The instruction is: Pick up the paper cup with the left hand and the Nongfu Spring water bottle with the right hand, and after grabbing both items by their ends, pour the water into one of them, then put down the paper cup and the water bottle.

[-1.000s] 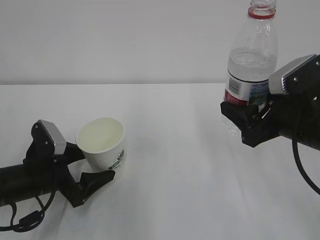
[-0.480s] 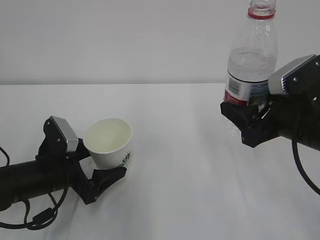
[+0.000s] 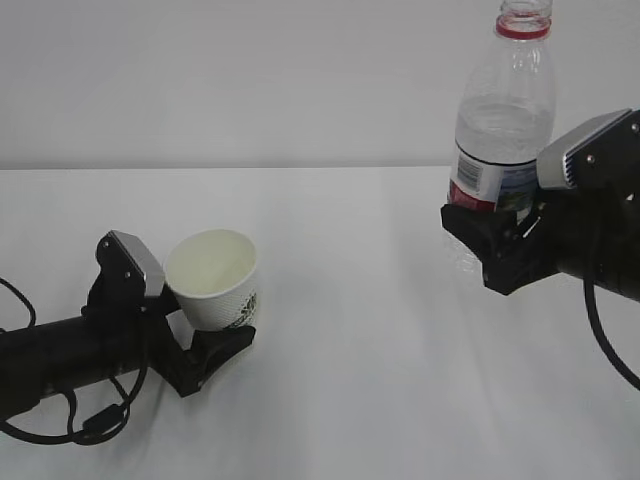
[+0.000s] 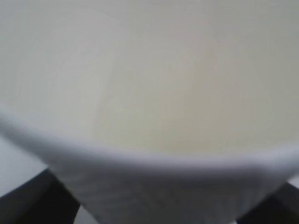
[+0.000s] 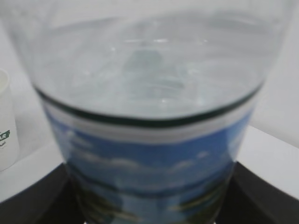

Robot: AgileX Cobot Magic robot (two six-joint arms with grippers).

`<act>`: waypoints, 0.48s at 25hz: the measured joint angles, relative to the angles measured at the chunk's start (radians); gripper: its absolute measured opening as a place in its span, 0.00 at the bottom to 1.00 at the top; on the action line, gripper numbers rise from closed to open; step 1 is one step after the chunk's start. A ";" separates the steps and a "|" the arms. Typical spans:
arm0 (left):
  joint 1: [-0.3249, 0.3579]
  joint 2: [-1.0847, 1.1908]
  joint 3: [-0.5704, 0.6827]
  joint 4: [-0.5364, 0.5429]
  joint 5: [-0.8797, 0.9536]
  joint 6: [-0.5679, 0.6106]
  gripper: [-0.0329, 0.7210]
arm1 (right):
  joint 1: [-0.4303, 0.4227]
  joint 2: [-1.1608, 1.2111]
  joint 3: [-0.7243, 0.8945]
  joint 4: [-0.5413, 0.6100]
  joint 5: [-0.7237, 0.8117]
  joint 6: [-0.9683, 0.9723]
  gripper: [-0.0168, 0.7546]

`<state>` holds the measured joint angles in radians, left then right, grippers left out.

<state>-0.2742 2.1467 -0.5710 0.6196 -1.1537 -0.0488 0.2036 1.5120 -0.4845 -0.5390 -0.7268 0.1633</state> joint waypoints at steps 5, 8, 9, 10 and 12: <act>0.000 0.002 -0.002 -0.004 0.000 0.000 0.93 | 0.000 0.000 0.000 0.000 0.000 0.000 0.70; 0.000 0.002 -0.002 -0.004 0.000 0.000 0.85 | 0.000 0.000 0.000 0.000 0.000 0.000 0.70; 0.000 0.002 -0.002 -0.004 0.000 0.000 0.83 | 0.000 0.000 0.000 0.000 0.000 0.000 0.70; 0.000 0.002 -0.002 0.000 0.000 0.000 0.82 | 0.000 0.000 0.000 0.000 0.000 0.000 0.70; 0.000 0.002 -0.004 0.000 0.000 0.000 0.81 | 0.000 0.000 0.000 0.000 0.000 0.000 0.70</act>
<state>-0.2742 2.1482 -0.5750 0.6196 -1.1537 -0.0488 0.2036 1.5120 -0.4845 -0.5390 -0.7268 0.1633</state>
